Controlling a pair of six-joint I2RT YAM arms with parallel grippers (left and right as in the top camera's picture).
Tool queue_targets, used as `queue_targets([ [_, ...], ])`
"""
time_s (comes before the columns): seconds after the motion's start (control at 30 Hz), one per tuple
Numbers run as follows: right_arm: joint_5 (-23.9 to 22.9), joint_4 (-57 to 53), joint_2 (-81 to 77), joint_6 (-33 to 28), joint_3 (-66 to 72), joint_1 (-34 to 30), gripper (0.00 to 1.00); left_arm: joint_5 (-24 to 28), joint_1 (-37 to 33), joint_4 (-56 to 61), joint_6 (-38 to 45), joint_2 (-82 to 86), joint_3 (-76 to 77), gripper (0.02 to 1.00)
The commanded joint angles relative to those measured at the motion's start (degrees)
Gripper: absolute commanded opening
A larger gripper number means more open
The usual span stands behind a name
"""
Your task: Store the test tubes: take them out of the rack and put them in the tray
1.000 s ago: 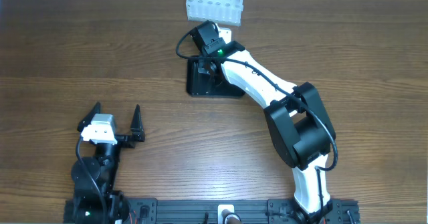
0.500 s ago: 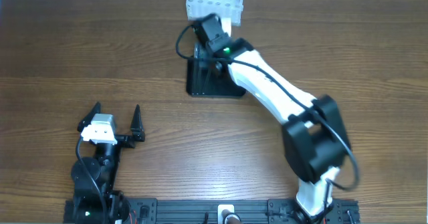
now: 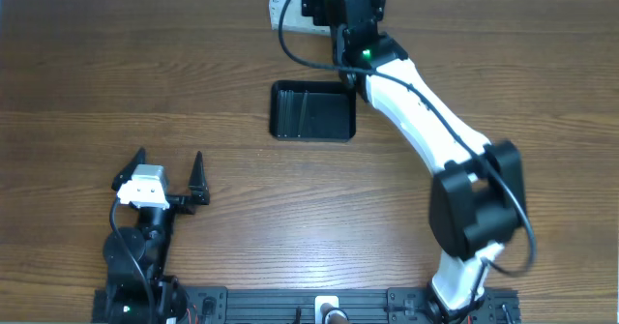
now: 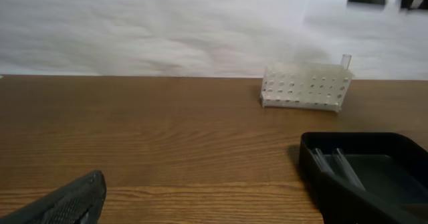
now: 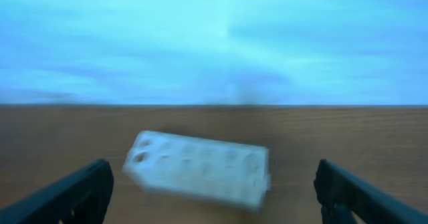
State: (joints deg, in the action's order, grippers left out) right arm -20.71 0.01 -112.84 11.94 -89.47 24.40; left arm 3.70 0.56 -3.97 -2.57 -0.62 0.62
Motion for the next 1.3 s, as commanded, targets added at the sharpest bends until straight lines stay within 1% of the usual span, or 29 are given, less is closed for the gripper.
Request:
queue_targets([
  [0.03, -1.0, 4.4, -7.2, -2.0, 0.2, -1.8, 0.989, 0.8, -0.3, -0.2, 0.6, 0.5, -0.3, 0.998],
  [0.3, 0.1, 10.6, -12.8, -3.6, 0.2, -3.4, 0.993, 0.8, -0.3, -0.2, 0.6, 0.5, -0.3, 1.0],
  [0.43, 0.3, 11.1, -13.9, -4.0, 0.2, -3.7, 0.985, 0.8, -0.3, -0.2, 0.6, 0.5, -0.3, 1.0],
  [0.73, 0.3, 13.4, -16.0, -4.3, 0.2, -4.0, 0.925, 0.8, -0.3, -0.2, 0.6, 0.5, -0.3, 1.0],
  [0.9, 0.3, 13.5, -16.2, -4.3, 0.2, -4.0, 0.822, 0.8, -0.3, -0.2, 0.6, 0.5, -0.3, 1.0],
  [1.0, 0.3, 13.8, -16.2, -4.3, 0.2, -4.0, 0.73, 0.8, -0.3, -0.2, 0.6, 0.5, -0.3, 0.998],
  [1.2, 0.3, 14.1, -16.2, -4.3, 0.2, -4.1, 0.505, 0.8, -0.3, -0.2, 0.6, 0.5, -0.3, 1.0],
  [1.3, 0.3, 14.4, -16.2, -4.3, 0.2, -4.1, 0.43, 0.8, -0.3, -0.2, 0.6, 0.5, -0.3, 1.0],
])
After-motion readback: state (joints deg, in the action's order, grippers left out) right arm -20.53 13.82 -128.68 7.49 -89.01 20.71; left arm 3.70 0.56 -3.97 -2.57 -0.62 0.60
